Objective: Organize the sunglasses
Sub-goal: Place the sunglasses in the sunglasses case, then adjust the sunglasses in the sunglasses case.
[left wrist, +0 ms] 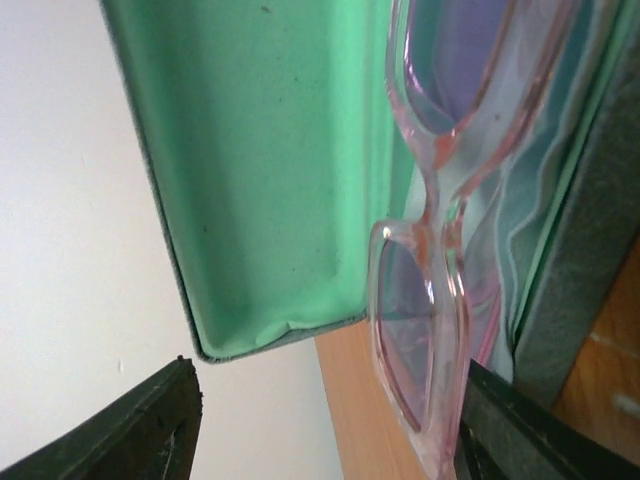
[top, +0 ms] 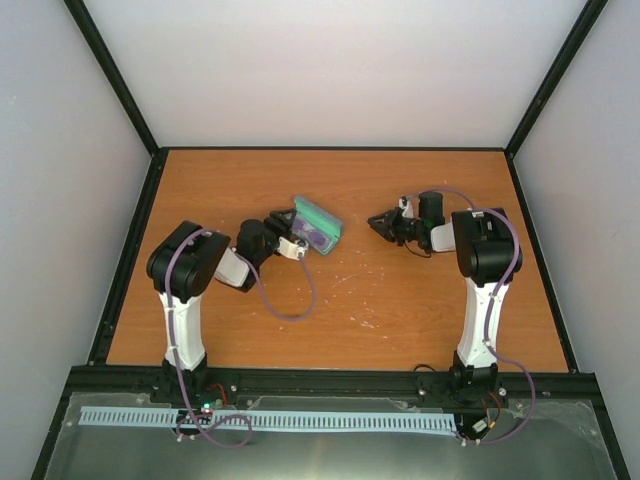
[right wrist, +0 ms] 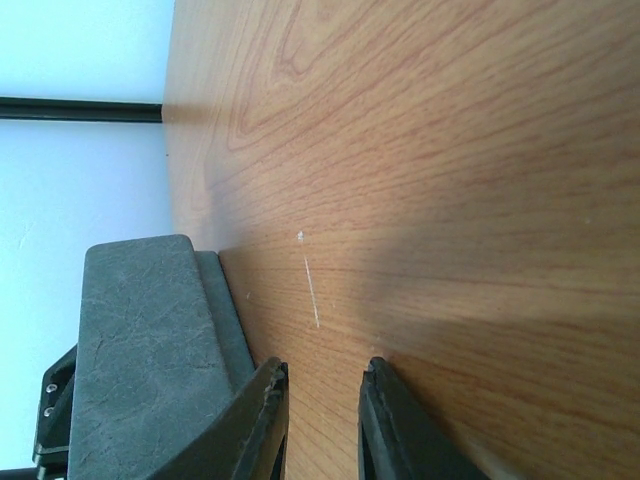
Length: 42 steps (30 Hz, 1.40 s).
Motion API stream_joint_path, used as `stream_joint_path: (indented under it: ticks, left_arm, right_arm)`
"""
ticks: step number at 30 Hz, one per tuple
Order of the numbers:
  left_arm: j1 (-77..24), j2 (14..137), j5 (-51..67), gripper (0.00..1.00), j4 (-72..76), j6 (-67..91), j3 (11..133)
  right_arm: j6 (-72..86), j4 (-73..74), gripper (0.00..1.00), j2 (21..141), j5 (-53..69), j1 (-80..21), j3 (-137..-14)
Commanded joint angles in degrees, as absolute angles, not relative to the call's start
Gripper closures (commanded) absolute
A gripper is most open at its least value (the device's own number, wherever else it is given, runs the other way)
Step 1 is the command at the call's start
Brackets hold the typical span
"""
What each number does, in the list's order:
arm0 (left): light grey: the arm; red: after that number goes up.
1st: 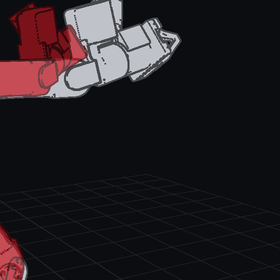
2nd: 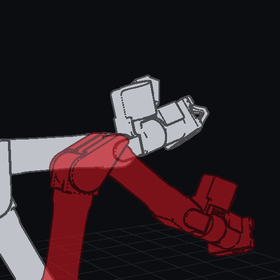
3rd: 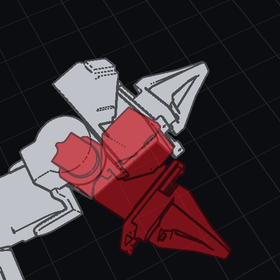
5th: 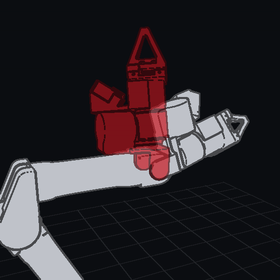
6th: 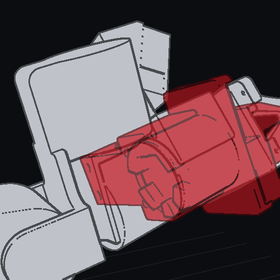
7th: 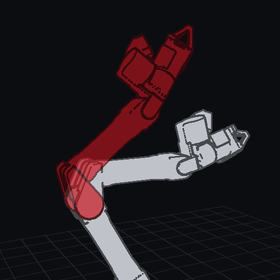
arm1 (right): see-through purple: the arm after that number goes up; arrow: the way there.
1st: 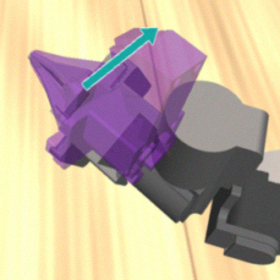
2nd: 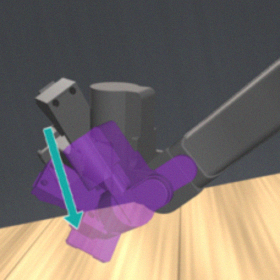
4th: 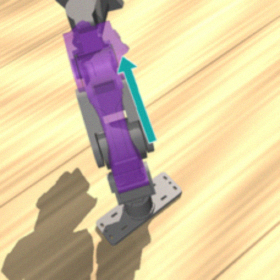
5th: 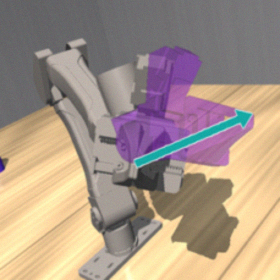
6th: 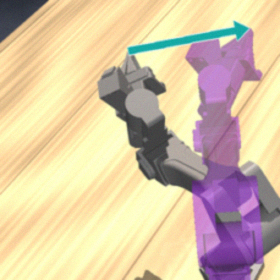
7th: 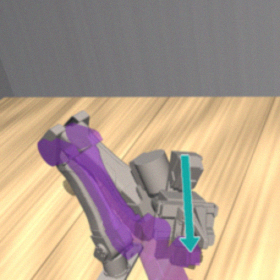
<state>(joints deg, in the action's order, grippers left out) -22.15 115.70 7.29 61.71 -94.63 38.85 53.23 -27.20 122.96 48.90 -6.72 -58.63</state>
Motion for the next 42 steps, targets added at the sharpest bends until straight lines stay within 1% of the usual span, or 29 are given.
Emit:
stream_joint_path:
  ticks: [1,4,5,6,7,9,10,13,15,17,20,22,24,28,35,42]
  left_arm:
    - [-20.76,110.75,6.24,0.33,61.85,-92.5,36.87]
    - [-20.74,103.27,3.2,0.35,56.32,-86.65,35.49]
    - [-20.6,100.32,2.22,0.38,52.34,-83.77,35.76]
    - [-20.3,97.31,1.5,0.43,44.77,-80.96,36.64]
    - [-19.77,94.54,1.74,0.56,37.85,-77.66,38.26]
    - [-18.22,90.64,4.16,0.96,24.46,-73.32,41.94]
    - [-17.59,89.69,5.66,0.99,19.27,-72.98,43.48]
    - [-15.87,90.42,8.93,0.99,5.76,-72.86,48.27]
    - [-14.16,93.01,13.77,0.99,-6.29,-71.64,55.15]
    - [-12.63,98.57,18.27,0.99,-22.17,-70.44,65.05]
    - [-11.35,108.78,21.86,0.99,-40.32,-68.97,79.9]
    - [-10.77,114.55,23.64,0.99,-49.05,-69.31,87.31]
    - [-10.56,117.72,24.74,0.99,-54.17,-70.87,91.03]
    - [-10.55,117.55,24.02,0.99,-57.28,-75.33,88.92]
    - [-10.93,111.04,26.97,0.99,-56.45,-78.48,81.76]
    - [-13.85,113.08,29.82,0.99,-53.33,-76.12,84.29]
  right_arm:
    - [52.75,-28.29,0.8,123.09,49.46,-6.41,-57.83]
    - [51.58,-26.74,0.8,122.1,49.16,-6.36,-58.2]
    - [50.83,-25.87,0.8,121.8,49.0,-6.38,-58.56]
    - [50.12,-24.41,0.8,121.59,49.04,-6.41,-59.03]
    - [49.47,-23.42,0.81,121.46,49.04,-6.42,-59.55]
    - [48.9,-22.39,0.81,121.65,49.28,-6.46,-60.69]
    - [48.75,-22.01,0.82,121.89,49.64,-6.54,-61.42]
    - [48.04,-19.81,0.84,123.22,50.54,-7.21,-64.6]
    - [47.42,-18.25,0.84,124.17,51.1,-8.1,-67.28]
    - [47.49,-17.48,0.84,124.96,51.38,-8.96,-69.28]
    - [48.4,-17.58,0.84,126.31,51.94,-9.91,-71.04]
    - [49.44,-17.96,0.84,127.24,52.69,-10.54,-71.85]
    - [49.54,-17.52,0.84,127.92,53.3,-11.35,-72.69]
    - [49.69,-17.03,0.84,128.13,53.32,-12.07,-73.02]
    - [49.9,-17.07,0.84,128.06,53.33,-12.29,-72.77]
    - [50.11,-17.29,0.84,128.12,53.43,-12.74,-72.35]
